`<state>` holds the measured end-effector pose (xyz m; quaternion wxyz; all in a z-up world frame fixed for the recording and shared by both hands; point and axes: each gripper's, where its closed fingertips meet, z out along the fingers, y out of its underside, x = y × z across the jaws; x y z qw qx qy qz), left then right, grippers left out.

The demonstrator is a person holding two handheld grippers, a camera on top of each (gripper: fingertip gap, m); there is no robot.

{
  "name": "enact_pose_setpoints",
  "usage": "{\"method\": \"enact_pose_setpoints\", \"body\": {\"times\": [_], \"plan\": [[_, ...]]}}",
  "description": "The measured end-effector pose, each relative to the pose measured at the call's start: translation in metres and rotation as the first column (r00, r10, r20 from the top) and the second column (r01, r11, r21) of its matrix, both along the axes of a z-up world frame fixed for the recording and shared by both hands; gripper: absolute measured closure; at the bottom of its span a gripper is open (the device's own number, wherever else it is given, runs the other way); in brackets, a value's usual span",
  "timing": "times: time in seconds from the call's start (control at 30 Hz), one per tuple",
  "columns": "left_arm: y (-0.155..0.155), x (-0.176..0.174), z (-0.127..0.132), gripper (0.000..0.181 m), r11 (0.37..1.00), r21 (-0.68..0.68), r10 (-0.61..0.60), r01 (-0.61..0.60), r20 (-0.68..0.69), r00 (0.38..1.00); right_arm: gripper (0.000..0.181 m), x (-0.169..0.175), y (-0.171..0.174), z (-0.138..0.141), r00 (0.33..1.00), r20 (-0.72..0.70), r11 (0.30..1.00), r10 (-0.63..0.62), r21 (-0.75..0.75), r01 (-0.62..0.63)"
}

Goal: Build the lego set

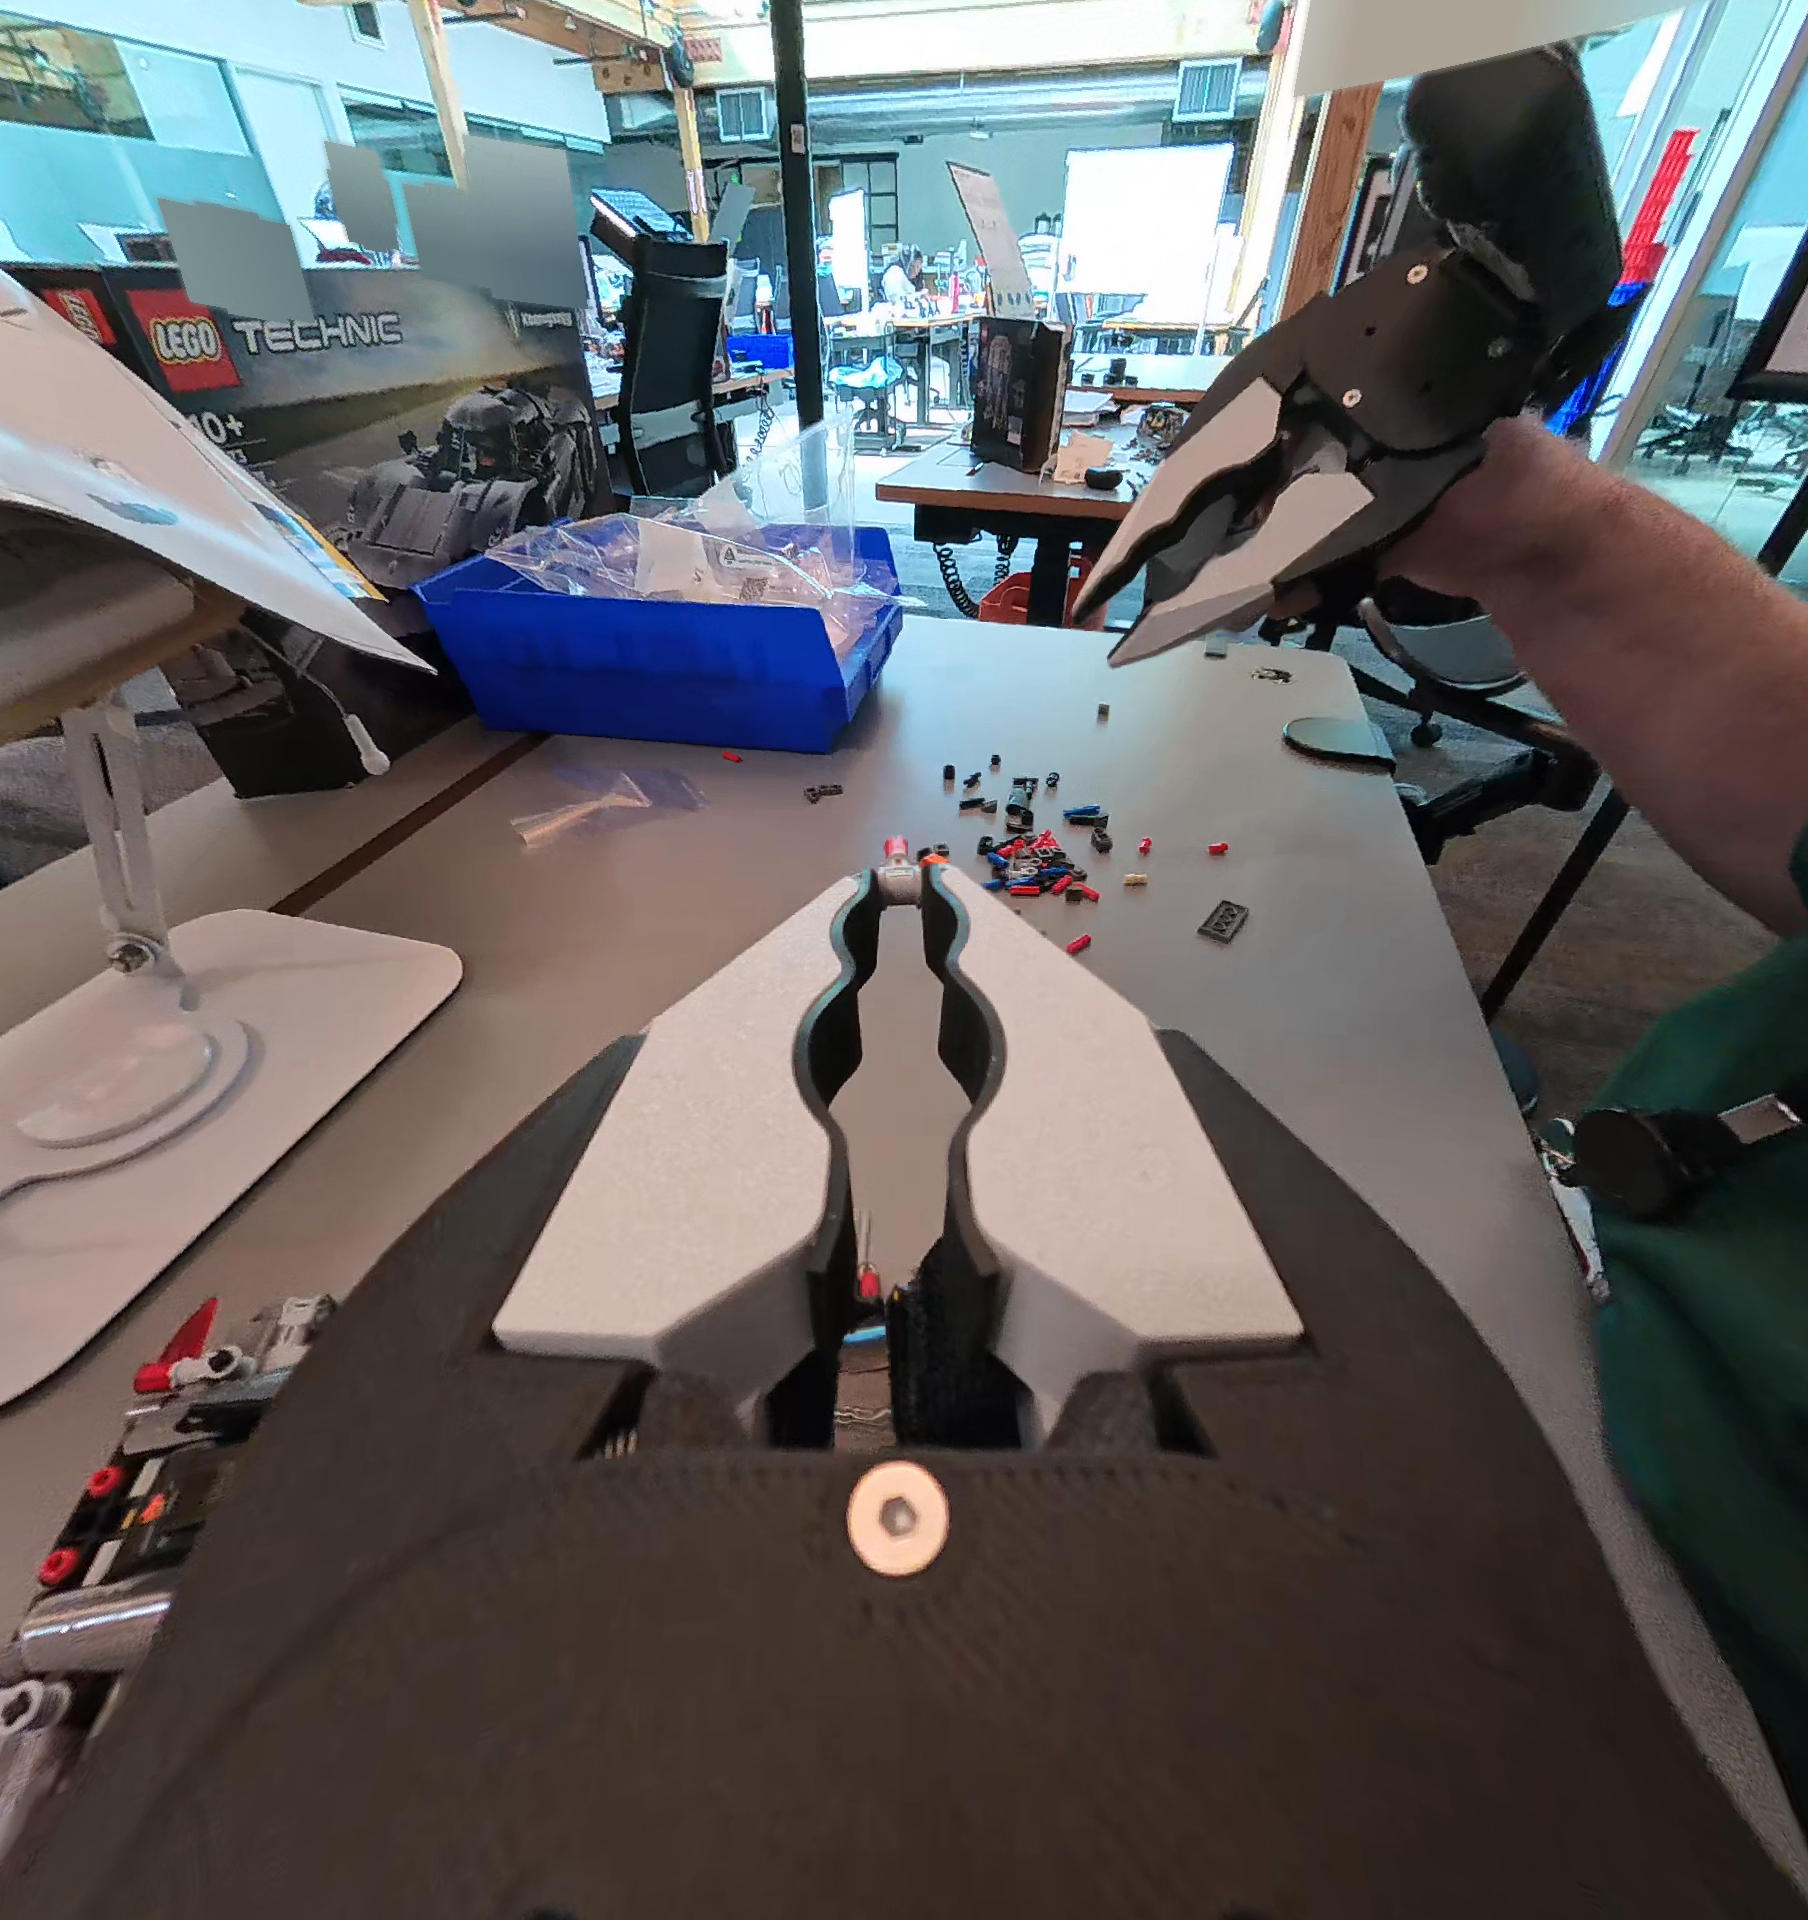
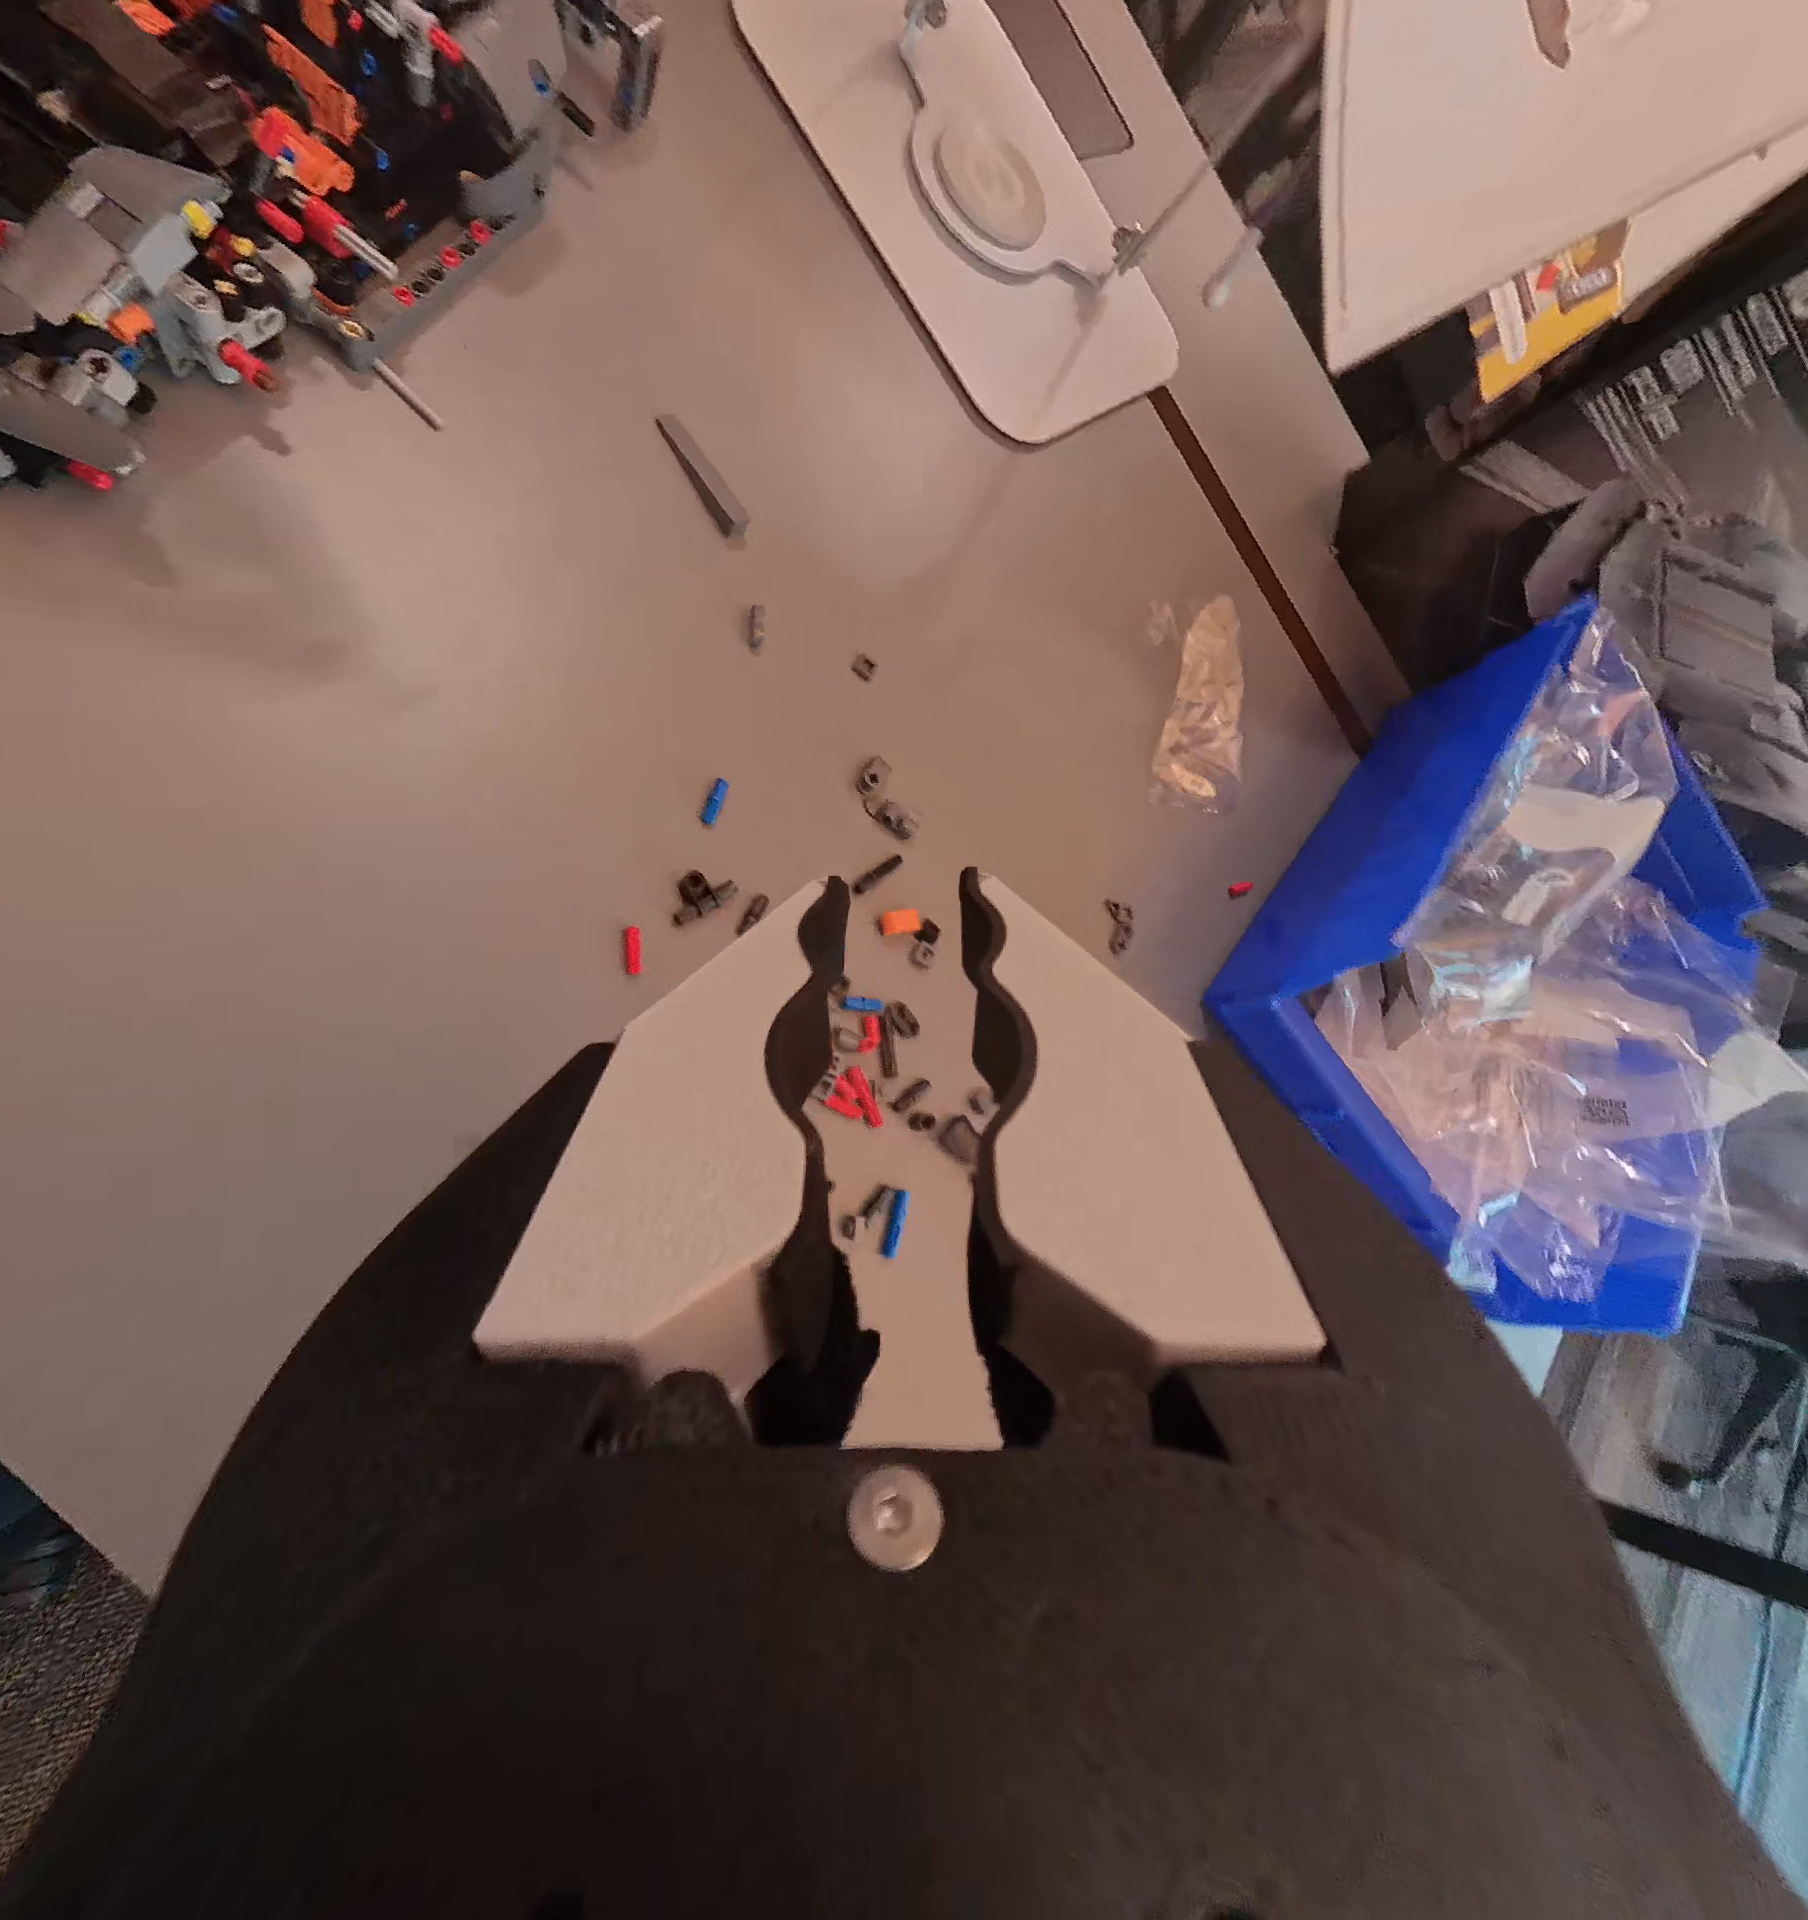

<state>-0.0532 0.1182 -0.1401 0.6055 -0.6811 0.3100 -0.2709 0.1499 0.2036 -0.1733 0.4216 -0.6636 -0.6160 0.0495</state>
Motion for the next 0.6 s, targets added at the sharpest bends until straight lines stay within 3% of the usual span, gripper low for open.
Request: {"method": "enact_pose_setpoints", "body": {"times": [0.03,0.27,0.43,0.6], "plan": [[0.001,-0.001,0.001,0.176,1.000,0.006,0.001,-0.001,0.002,1.000,0.161,0.008,0.006,0.003,0.999,0.001,0.999,-0.037,-0.001,0.037],[0.002,-0.003,-0.008,0.176,1.000,-0.007,-0.009,0.010,0.073,0.997,0.160,0.074,0.044,-0.002,0.956,0.045,0.947,-0.288,-0.131,0.292],[0.003,-0.005,-0.010,0.176,1.000,-0.009,-0.005,0.005,0.072,0.997,0.162,0.093,0.057,-0.036,0.916,0.125,0.887,-0.380,-0.233,0.400],[0.003,-0.007,-0.012,0.176,1.000,-0.018,-0.001,0.003,0.079,0.997,0.162,0.089,0.059,-0.063,0.897,0.200,0.833,-0.395,-0.335,0.441]]}}
